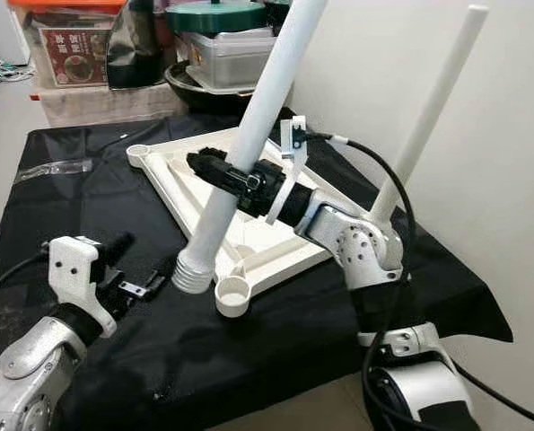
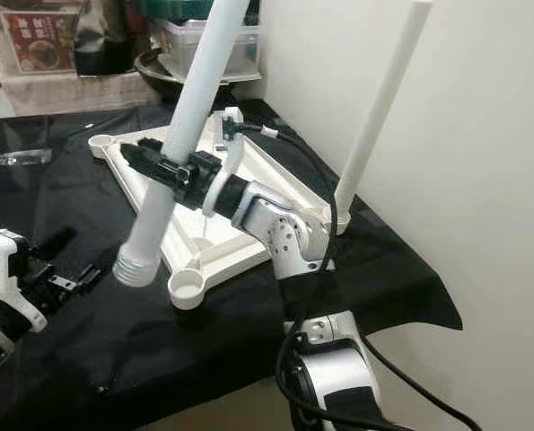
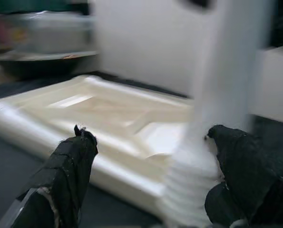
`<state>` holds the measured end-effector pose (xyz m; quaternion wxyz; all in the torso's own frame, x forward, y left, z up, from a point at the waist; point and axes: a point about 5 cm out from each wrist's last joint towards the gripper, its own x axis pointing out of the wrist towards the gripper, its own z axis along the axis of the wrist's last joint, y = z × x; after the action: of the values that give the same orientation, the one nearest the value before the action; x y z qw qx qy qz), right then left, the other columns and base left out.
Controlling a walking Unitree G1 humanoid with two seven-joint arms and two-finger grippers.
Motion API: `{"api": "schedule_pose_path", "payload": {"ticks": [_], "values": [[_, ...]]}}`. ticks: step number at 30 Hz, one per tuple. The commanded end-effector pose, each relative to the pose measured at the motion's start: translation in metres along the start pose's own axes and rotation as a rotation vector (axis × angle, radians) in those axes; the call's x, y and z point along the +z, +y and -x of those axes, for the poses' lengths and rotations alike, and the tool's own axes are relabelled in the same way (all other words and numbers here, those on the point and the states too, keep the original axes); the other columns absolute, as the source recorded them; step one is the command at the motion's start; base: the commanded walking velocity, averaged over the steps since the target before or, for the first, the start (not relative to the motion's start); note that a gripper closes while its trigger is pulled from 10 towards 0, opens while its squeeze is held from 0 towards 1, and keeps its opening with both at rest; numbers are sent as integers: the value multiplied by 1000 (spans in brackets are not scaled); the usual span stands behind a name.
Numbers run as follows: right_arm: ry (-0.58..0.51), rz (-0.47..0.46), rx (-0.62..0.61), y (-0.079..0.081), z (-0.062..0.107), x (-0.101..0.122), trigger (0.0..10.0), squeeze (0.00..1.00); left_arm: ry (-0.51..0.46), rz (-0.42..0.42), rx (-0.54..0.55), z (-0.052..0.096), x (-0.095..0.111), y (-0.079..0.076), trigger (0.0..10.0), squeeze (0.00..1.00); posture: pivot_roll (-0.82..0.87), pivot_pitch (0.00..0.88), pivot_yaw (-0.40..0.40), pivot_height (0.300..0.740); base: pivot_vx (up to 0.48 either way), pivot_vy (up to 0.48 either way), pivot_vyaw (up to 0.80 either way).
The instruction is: Building children table
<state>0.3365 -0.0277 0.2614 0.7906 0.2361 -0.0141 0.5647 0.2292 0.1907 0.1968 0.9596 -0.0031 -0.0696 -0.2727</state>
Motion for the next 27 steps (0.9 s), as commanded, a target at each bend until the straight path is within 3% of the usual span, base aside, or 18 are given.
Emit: {"api": "schedule_pose_path", "payload": {"ticks": [1,3,7,18,27], "values": [[-8,8,77,11,-11,0,10000,0,38,22,-94,-6,-4,-9,10000,0,132,0,-85,740,0,0,0],[-8,8,77,11,-11,0,10000,0,38,22,-94,-6,-4,-9,10000,0,132,0,-85,740,0,0,0],[5,29,112,14,-14,-5,10000,0,51,56,-213,-6,-3,-22,10000,0,131,0,-85,740,0,0,0],[0,23,235,29,-13,1,10000,0,113,21,-204,-3,-12,-19,10000,0,127,0,-89,740,0,0,0],[-10,23,248,30,-13,5,10000,0,147,32,-233,-2,-17,-23,10000,0,126,0,-86,740,0,0,0]]}}
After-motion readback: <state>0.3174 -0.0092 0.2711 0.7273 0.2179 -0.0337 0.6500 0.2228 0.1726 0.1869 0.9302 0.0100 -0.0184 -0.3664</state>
